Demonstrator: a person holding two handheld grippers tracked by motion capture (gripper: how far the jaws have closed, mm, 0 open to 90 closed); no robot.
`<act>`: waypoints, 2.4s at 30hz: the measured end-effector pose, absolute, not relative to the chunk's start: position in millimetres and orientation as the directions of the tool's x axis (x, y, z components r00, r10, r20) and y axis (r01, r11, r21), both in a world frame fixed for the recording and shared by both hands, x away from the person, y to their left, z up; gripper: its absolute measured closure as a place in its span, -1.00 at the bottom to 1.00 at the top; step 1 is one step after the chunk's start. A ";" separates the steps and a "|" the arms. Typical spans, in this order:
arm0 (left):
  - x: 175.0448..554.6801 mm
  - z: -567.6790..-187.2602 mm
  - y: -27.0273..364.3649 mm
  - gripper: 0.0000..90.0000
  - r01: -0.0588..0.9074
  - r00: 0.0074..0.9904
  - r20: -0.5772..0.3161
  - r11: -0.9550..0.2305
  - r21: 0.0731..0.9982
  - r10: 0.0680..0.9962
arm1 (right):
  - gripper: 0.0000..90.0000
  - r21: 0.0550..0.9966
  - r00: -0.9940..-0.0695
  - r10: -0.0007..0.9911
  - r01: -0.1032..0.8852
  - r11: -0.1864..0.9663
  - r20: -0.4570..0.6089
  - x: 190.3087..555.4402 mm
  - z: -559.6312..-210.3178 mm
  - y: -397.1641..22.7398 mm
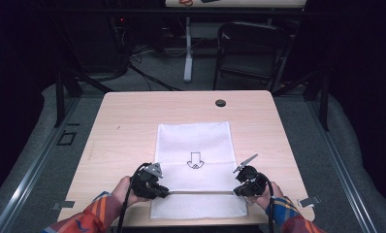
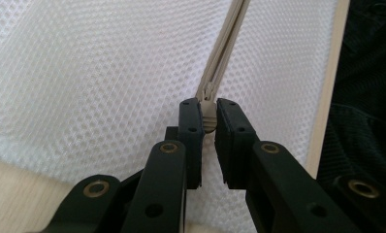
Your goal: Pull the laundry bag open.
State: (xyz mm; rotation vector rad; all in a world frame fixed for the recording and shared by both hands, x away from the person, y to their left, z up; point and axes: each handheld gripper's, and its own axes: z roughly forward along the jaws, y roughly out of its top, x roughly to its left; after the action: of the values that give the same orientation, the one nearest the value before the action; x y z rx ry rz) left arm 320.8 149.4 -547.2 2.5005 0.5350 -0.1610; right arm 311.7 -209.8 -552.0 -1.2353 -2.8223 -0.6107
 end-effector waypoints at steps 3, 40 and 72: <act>319.9 -548.0 156.7 0.81 0.415 0.910 -0.219 -0.757 0.504 0.353 | 1.00 0.355 -0.692 0.705 0.705 0.614 0.156 311.5 -552.3 -209.4; 316.6 -545.4 182.9 0.81 0.439 0.898 -0.209 -0.748 0.498 0.387 | 1.00 0.355 -0.701 0.696 0.698 0.622 0.158 312.4 -552.2 -211.1; 313.6 -546.9 204.0 0.81 0.507 0.860 -0.216 -0.730 0.457 0.462 | 1.00 0.345 -0.699 0.696 0.702 0.623 0.165 314.0 -551.7 -211.7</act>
State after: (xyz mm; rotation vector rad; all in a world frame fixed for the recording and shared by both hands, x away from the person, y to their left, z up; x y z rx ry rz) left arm 313.6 204.0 -546.9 2.5188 0.7073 -0.1182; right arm 314.0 -211.7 -551.7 -1.2124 -2.8163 -0.6094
